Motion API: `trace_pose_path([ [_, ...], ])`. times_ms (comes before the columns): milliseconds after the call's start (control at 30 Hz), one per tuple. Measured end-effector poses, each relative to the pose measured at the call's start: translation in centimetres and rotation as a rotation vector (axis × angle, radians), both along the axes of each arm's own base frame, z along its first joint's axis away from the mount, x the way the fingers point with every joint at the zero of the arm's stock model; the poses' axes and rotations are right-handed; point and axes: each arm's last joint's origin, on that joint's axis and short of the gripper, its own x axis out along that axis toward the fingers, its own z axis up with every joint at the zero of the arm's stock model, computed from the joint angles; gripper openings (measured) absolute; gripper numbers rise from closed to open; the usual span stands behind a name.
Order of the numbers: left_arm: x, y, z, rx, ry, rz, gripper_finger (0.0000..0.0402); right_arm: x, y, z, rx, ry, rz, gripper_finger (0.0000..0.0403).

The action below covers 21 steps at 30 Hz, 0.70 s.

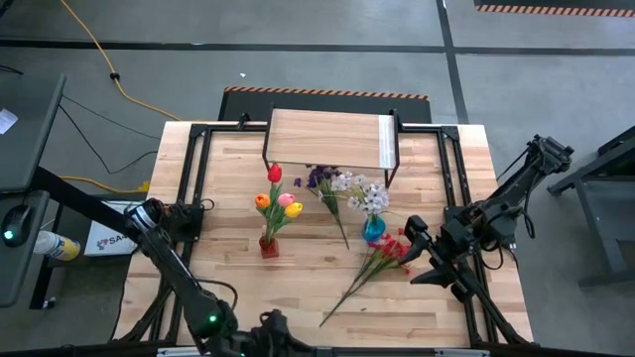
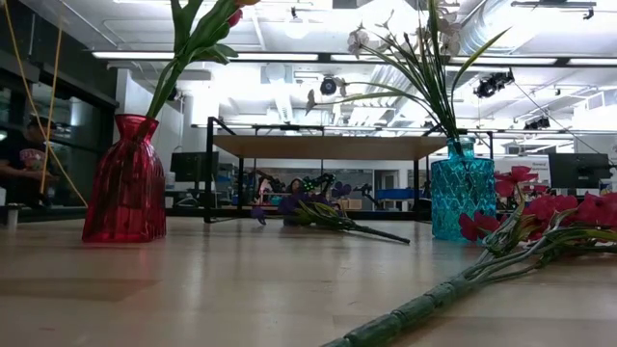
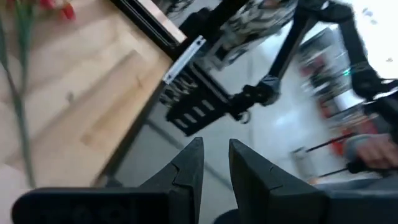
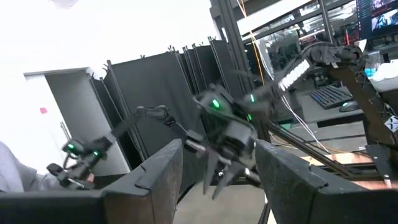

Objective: Pick and place flowers into a vace then onto a shelf
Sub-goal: Put the red flowers into the blue vase

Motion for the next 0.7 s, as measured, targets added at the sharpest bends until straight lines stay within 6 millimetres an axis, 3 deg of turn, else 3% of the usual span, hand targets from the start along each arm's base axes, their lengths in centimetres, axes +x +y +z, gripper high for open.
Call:
trace_pose_path([
  [100, 1.5, 0.7, 2.9, 0.083, 0.086, 0.002, 0.0111, 0.0, 0.0, 0.0, 0.000, 0.000, 0.001, 0.0193],
  [233, 3.5, 1.1, 4.4, 0.132, 0.215, -0.001, 0.0111, 0.0, 0.1, 0.0, -0.009, -0.006, 0.032, 0.0193],
  [333, 5.3, 1.4, 3.4, 0.122, 0.335, 0.015, 0.0111, -0.1, 0.1, 0.0, -0.026, -0.016, 0.044, 0.0193],
  [500, 7.5, 2.4, -0.2, 0.060, 0.522, 0.104, 0.0111, -0.1, 0.1, 0.0, -0.033, -0.019, 0.042, 0.0193],
  [700, 9.3, 3.4, -1.2, 0.057, 0.504, 0.165, 0.0111, -0.1, 0.1, -0.1, -0.041, -0.010, 0.042, 0.0193],
])
